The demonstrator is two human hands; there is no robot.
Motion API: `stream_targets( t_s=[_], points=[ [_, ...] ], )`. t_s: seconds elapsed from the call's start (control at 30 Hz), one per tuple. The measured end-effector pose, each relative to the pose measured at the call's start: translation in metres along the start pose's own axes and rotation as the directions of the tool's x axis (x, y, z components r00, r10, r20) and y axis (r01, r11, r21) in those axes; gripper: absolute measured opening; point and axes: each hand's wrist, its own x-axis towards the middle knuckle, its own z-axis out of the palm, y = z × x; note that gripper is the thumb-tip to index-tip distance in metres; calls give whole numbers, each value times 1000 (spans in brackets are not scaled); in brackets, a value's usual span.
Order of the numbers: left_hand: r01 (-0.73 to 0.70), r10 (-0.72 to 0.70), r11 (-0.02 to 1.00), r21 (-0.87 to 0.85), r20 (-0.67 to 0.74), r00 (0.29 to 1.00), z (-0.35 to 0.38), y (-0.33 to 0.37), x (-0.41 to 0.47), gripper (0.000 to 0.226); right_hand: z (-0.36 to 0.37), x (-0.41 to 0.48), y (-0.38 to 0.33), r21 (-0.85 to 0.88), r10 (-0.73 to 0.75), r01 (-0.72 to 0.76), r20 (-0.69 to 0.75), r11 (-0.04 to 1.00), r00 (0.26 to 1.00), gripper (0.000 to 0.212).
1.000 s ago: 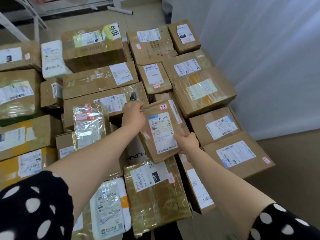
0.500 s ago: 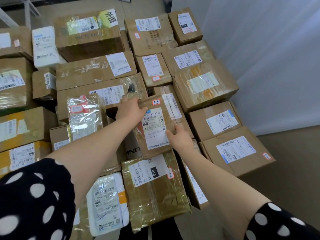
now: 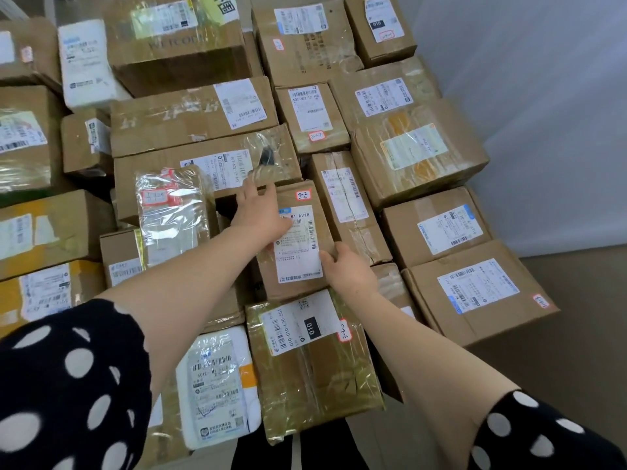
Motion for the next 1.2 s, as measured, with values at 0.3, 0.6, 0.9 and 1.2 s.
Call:
stream_targets(
  t_s=[0.3,0.6,0.9,1.2],
  points=[
    [-48,29,995,90,208,978,43,-10,-23,79,18,2,-10,-357,-198,218,92,908,976,66],
    [-76,69,996,39,152,986,42,-18,-39,50,27,0,-16,-465,-208,253,147,848,967,73],
    [244,-258,966,-86,-267,929,-27,-63,-63,111,27,-23,-97,88,-299,288,162,953,940,48],
    [506,-544,749,-428,38,838,-28,-112,-65,142,61,-41,-131,368,-258,159,239,916,936,44]
  ],
)
